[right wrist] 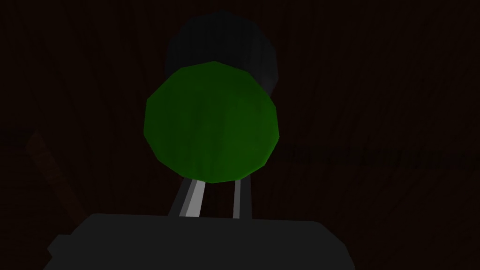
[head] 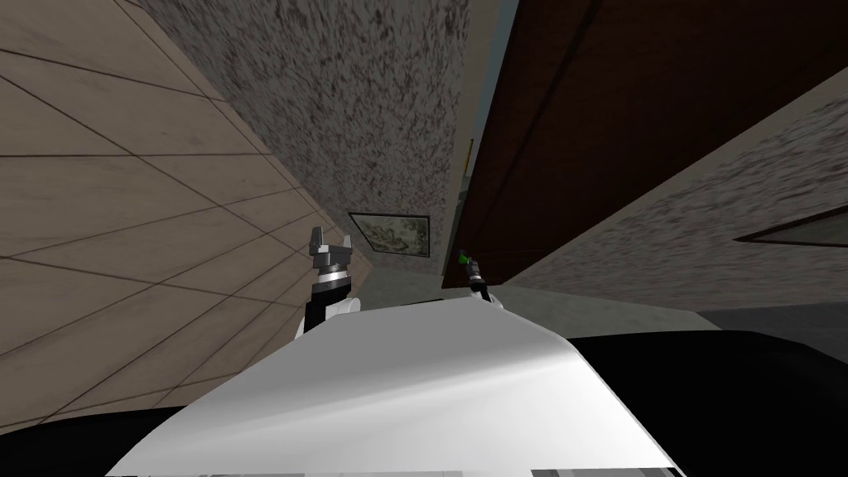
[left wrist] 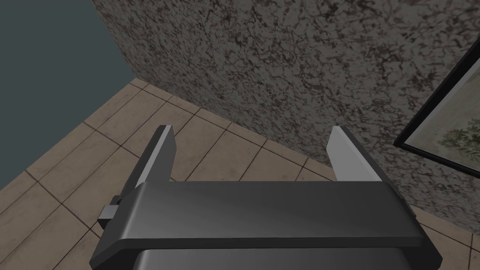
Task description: Pull the door open
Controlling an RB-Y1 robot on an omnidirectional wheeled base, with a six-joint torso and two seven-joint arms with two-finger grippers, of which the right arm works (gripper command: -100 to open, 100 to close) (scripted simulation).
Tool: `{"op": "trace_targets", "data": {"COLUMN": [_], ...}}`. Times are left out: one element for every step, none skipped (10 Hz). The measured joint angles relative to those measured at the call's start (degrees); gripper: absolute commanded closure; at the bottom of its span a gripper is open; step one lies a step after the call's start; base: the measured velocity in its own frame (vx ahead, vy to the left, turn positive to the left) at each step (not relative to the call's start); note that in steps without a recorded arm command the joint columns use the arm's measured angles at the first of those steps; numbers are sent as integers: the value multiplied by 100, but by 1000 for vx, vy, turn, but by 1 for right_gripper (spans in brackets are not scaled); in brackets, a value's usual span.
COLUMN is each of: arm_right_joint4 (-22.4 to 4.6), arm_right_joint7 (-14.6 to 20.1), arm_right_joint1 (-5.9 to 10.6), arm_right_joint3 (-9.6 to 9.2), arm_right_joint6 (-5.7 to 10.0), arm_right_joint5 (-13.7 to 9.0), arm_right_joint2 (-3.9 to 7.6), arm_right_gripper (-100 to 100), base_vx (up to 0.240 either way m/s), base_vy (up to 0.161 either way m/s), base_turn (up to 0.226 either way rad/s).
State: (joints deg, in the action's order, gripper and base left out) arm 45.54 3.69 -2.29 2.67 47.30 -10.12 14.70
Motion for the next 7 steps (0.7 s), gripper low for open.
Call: {"op": "trace_targets", "data": {"arm_right_joint4": [-38, 33, 87, 18, -93, -188, -333], "arm_right_joint7": [121, 259, 366, 510, 653, 797, 938], "arm_right_joint1": [7, -31, -47, -3, 42, 97, 178], "arm_right_joint3": [-3, -4, -9, -28, -43, -45, -62], "arm_right_joint6": [24, -30, -70, -56, 4, 34, 82], "arm_right_joint5": [-54, -138, -175, -234, -264, -327, -359], "arm_right_joint2": [11, 9, -9, 9, 25, 25, 57], "arm_right_gripper": [100, 100, 100, 100, 100, 100, 100], "base_vx": [-67, -68, -69, -45, -56, -50, -11], "base_vy": [-45, -46, -34, -16, -15, -18, -11], "base_turn": [176, 98, 106, 52, 87, 63, 38]}}
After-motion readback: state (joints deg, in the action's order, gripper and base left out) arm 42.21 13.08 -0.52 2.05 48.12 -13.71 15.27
